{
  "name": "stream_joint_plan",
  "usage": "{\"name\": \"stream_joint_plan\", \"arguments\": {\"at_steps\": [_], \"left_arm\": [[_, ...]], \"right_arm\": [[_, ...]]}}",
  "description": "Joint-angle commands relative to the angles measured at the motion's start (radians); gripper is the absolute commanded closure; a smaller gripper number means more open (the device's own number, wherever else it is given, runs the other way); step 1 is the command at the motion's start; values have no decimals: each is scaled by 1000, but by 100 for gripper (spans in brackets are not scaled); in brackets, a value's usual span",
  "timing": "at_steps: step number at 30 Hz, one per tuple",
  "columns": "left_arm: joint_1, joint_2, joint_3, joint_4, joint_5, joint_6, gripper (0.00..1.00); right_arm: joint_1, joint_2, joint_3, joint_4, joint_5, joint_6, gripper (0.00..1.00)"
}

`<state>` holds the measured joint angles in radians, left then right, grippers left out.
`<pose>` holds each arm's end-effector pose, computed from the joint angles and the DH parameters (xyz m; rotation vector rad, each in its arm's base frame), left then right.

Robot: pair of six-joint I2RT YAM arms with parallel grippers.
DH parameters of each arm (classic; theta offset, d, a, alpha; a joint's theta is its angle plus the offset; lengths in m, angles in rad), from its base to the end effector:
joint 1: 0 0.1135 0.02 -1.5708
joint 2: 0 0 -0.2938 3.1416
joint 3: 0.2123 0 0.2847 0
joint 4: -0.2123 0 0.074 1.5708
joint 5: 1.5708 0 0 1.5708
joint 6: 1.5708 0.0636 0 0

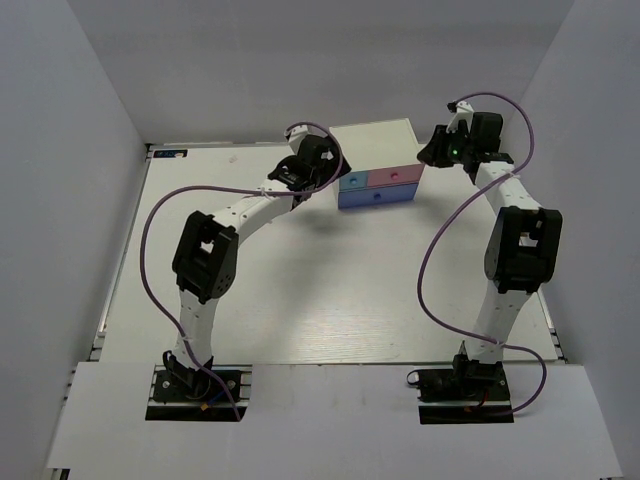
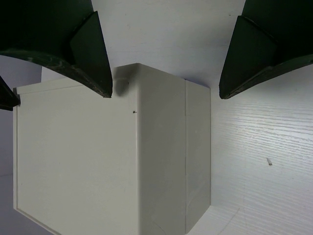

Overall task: Sort the stationery into containers
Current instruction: Close the drawer

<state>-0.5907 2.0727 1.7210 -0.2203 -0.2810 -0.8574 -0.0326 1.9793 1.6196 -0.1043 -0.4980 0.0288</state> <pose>0.4723 -0.2955 0.2584 -0.4528 2.1208 -0.5523 0.5352 0.0129 0.2832 -0.2508 1.9942 0.5025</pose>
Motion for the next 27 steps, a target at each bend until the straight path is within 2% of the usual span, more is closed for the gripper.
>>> {"name": "stream_joint_plan", "arguments": {"at_steps": [1, 3, 10, 17, 24, 27], "left_arm": [[6, -13, 51, 9, 36, 4, 0], [6, -13, 39, 9, 46, 4, 0], [6, -52, -50, 18, 68, 14, 0], [-3, -157, -178, 50, 68, 44, 0], [-15, -292, -377, 119, 111, 54, 2], [-15, -335, -409, 119, 111, 54, 2]], "right_arm": [[-7, 15, -1, -29, -60, 5, 73], [-10, 1, -16, -41, -79, 6, 79], [-15, -52, -79, -83, -142, 17, 84], [-12, -129, -187, -94, -171, 46, 84], [-10, -234, -335, -81, -168, 65, 84], [-9, -287, -380, -71, -165, 79, 84]]}}
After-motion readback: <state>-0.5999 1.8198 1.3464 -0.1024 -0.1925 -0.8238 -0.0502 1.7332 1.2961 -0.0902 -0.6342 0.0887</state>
